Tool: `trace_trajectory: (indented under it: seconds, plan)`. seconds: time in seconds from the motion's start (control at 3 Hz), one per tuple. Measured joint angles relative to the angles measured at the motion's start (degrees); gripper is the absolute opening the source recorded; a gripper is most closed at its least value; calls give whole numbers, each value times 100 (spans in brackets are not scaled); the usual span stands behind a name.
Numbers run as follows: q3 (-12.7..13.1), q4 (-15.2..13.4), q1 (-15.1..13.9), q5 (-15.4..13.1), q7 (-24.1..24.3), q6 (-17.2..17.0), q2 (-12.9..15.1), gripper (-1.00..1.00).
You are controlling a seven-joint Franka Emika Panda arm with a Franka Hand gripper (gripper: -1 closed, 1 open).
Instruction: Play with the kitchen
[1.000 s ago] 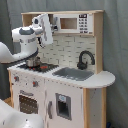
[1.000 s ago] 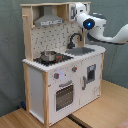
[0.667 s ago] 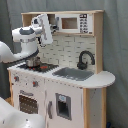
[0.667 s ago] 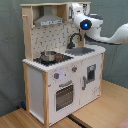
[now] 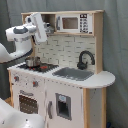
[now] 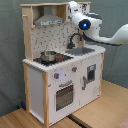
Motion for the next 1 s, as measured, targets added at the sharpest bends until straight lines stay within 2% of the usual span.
trace_trajectory:
  seconds: [0.33,0.67,1.0]
  plan:
    - [82,-3,495,4,-39,-368,2,-100]
    - [354,-2,931,105,-39,-608,20,-100]
    - [644,37,958,489,-99,-607,28,-100]
